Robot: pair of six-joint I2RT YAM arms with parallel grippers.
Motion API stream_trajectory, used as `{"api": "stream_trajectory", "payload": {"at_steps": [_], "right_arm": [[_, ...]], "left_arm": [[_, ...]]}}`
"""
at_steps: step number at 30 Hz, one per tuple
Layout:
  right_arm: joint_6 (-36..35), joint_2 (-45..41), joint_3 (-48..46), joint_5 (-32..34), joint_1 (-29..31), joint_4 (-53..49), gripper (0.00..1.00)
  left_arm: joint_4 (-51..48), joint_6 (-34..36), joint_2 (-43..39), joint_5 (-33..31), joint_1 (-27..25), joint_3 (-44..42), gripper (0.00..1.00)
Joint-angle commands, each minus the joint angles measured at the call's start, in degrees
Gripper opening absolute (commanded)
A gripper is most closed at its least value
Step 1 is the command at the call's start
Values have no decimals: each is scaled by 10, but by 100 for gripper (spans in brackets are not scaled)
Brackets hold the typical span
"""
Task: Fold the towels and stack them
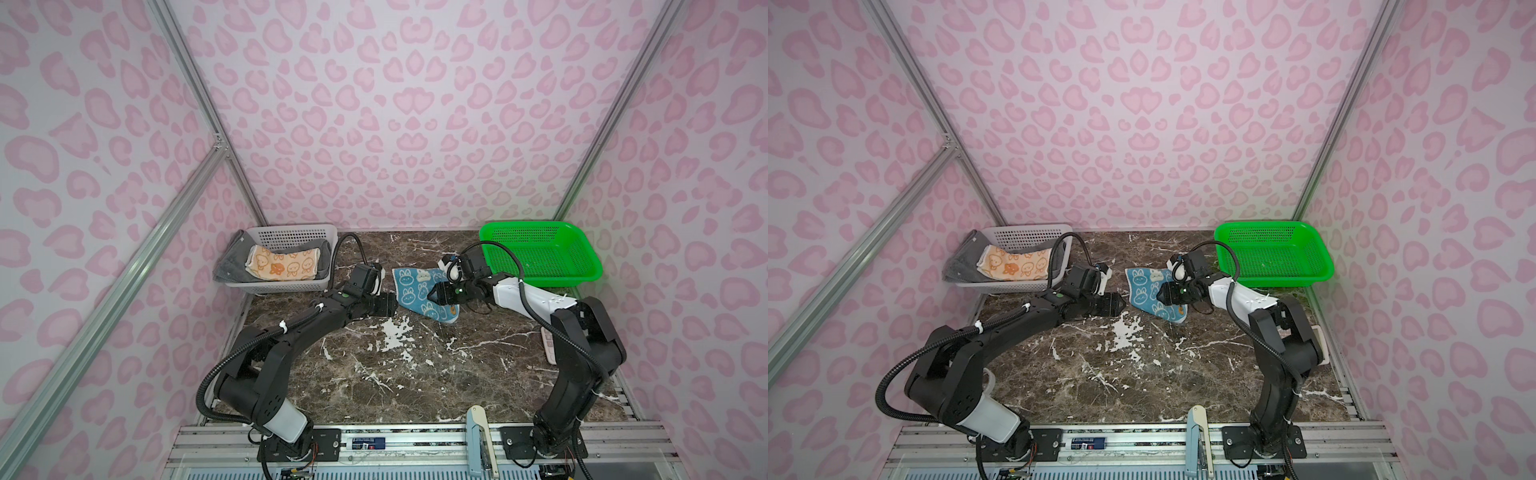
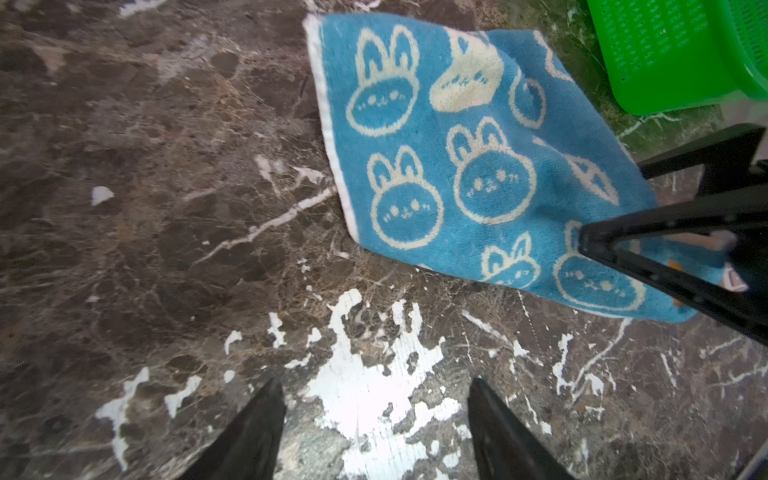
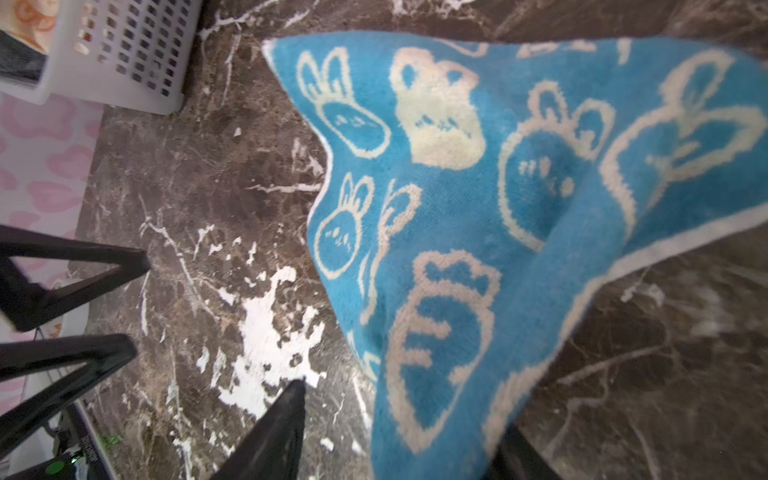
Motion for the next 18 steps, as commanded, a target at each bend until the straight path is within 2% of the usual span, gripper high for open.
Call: {"api": "stream_trajectory", "payload": {"at_steps": [1, 5, 10, 12, 18], "right_arm": [[-20, -38, -28, 39, -6, -33, 68], [-29, -88, -55, 136, -17, -108, 71], [-26, -119, -93, 161, -29, -135, 74], [-27, -132, -108, 149, -32, -125, 75], [-7, -146, -137, 40, -37, -61, 76]], "left_arm": [[28, -20, 22, 51, -10, -1, 71], [45, -37, 65, 52, -32, 16, 73], [54, -53, 118, 56, -41, 59, 73], [50, -59, 140, 58, -41, 79, 73], [60, -80, 208, 83, -48, 129, 69]]}}
